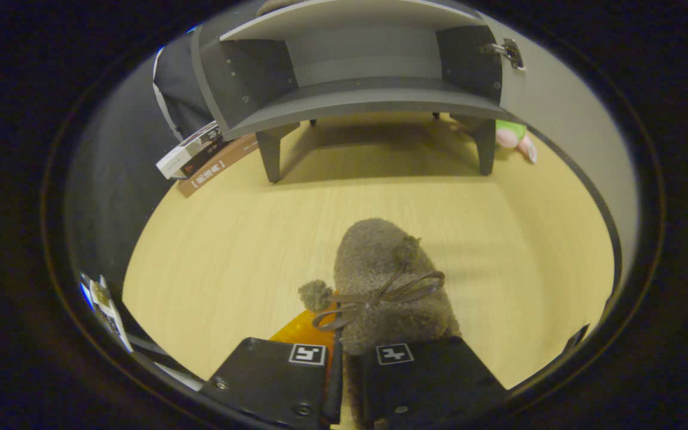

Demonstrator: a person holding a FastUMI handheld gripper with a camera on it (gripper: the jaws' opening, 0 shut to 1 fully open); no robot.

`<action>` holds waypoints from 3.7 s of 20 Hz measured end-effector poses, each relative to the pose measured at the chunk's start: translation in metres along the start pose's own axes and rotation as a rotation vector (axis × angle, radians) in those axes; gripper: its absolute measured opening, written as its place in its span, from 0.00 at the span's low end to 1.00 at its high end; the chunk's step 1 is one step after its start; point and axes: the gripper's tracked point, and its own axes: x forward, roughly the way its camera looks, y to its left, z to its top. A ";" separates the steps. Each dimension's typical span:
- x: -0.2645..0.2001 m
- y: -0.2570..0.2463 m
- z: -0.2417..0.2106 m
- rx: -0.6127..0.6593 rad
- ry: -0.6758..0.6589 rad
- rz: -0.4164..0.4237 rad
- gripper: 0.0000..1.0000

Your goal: Open the shoe cabinet door, grab the shoes and put them into the shoe cabinet, then close the shoe cabinet door.

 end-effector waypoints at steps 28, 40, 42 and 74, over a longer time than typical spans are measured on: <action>-0.314 0.084 0.304 -0.228 -0.740 -0.169 0.07; -0.277 0.091 0.468 -0.242 -0.787 -0.168 0.07; -0.257 0.086 0.488 -0.230 -0.768 -0.164 0.07; -0.131 0.038 0.484 -0.121 -0.558 -0.156 0.64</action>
